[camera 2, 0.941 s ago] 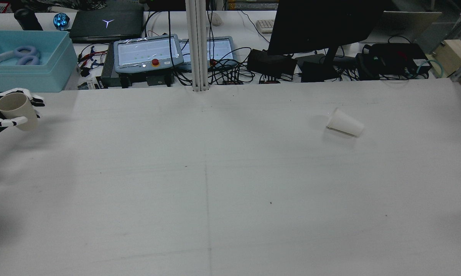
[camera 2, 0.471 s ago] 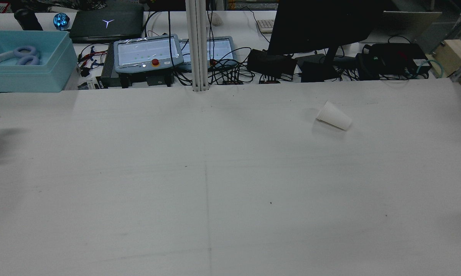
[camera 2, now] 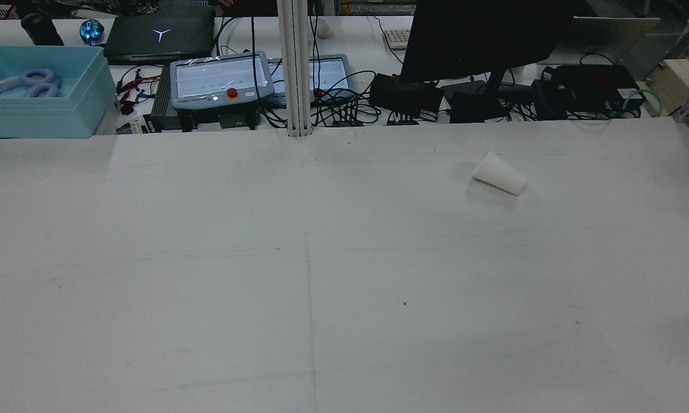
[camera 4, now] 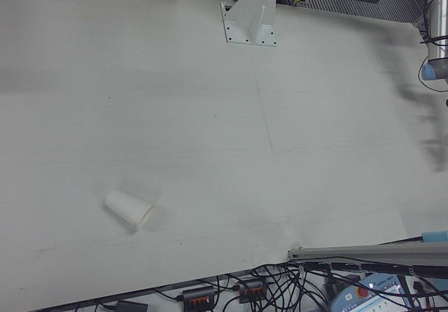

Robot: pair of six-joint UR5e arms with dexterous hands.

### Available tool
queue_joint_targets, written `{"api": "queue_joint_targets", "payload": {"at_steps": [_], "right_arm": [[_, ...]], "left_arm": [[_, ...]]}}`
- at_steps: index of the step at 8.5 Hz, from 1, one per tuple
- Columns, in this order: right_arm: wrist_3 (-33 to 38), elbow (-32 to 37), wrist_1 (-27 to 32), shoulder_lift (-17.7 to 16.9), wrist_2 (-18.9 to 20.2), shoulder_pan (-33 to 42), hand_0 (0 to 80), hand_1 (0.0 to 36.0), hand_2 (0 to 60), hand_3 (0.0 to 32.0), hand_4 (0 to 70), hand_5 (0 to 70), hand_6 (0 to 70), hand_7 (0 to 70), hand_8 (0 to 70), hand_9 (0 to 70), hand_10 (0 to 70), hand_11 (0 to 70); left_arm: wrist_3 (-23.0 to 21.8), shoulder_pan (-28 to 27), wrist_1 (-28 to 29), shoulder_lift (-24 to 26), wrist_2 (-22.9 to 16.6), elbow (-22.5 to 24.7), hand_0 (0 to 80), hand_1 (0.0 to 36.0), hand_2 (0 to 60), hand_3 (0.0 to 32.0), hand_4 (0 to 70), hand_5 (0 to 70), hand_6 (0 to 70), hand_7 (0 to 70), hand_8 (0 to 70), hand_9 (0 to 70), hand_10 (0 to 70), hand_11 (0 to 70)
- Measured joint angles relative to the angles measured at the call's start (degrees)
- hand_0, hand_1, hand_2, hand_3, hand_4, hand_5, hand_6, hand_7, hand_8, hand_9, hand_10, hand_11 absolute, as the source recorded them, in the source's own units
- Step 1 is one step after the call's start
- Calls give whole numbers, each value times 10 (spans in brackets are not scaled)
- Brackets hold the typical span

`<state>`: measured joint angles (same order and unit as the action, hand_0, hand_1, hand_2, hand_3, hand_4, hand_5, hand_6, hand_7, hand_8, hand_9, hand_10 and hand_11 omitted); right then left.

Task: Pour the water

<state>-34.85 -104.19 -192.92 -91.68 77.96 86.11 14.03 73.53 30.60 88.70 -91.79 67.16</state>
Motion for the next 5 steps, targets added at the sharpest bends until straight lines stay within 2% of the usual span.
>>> {"api": "queue_joint_targets", "payload": {"at_steps": [1,2,4,5], "right_arm": [[0,1,0,0,0,-1,405,50,170,0,81,439,434,572,392,528,483,684],[0,1,0,0,0,-1,406,50,169,0,83,444,436,577,393,528,483,684],[-2,1,0,0,0,-1,408,51,170,0,86,450,438,583,393,528,481,682],[-4,1,0,0,1,-2,408,52,172,0,85,450,438,583,392,527,480,680]], "left_arm": [[12,8,14,-13,0,-1,563,341,600,0,252,623,239,231,233,309,85,147],[32,11,33,-25,1,-5,553,330,600,0,251,595,236,228,229,303,89,150],[69,11,83,-37,2,-39,516,290,600,0,243,497,220,222,230,305,89,147],[76,11,95,-37,3,-55,507,278,596,0,240,471,218,221,233,310,89,147]]}}
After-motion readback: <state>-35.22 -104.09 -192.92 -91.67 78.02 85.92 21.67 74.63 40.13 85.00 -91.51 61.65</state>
